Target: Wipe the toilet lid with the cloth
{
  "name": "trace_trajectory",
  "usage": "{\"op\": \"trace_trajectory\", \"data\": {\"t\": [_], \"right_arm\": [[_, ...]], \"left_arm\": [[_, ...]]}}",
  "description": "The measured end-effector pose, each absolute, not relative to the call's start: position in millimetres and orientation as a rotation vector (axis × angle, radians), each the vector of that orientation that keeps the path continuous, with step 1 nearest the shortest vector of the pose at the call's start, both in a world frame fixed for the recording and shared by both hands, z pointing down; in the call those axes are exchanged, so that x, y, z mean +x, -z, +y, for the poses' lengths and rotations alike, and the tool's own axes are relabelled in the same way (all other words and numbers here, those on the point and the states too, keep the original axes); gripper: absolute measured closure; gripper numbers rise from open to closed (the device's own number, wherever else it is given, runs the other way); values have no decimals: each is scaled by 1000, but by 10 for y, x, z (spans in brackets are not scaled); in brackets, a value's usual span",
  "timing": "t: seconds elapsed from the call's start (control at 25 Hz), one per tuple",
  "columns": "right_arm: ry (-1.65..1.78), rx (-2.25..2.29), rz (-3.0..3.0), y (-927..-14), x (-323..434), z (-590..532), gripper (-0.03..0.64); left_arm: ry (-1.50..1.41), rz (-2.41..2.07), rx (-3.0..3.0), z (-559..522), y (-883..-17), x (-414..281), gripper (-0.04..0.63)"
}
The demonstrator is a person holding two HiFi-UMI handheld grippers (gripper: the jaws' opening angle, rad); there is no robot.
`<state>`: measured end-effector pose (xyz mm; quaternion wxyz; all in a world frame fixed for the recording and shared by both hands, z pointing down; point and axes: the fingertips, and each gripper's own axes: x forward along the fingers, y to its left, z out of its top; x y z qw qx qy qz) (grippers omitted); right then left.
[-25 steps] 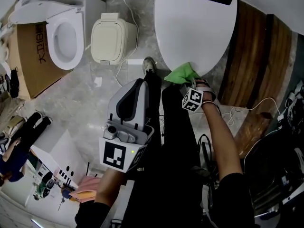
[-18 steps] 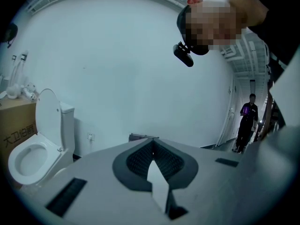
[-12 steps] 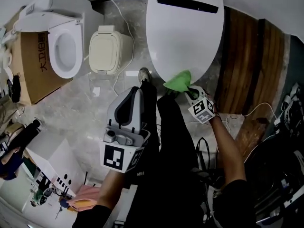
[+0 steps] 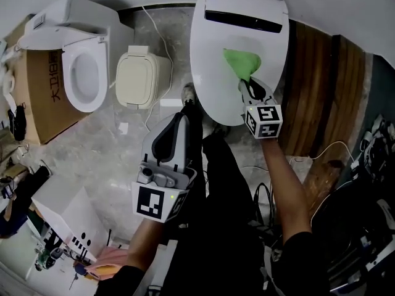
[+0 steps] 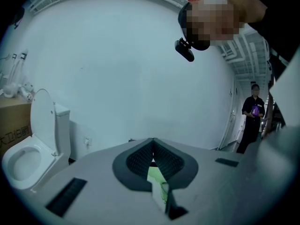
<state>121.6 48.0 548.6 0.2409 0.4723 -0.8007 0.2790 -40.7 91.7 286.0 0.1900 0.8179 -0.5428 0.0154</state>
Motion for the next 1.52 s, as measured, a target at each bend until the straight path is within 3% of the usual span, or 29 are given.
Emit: {"op": "trace_trajectory", "data": {"t": [0.64, 1.08, 1.52], "right_arm": [[-729, 1340, -1884, -6296, 1033, -980, 549], [-704, 1204, -1780, -6710, 872, -1042, 549], [-458, 900, -1828, -6761, 595, -885, 551]], "left_arm": [[-75, -1422, 2314, 43, -3135, -882, 594], [-67, -1398, 2289, -86, -3269, -1050, 594], [-63, -1411, 2276, 24, -3302, -1061, 594]]}}
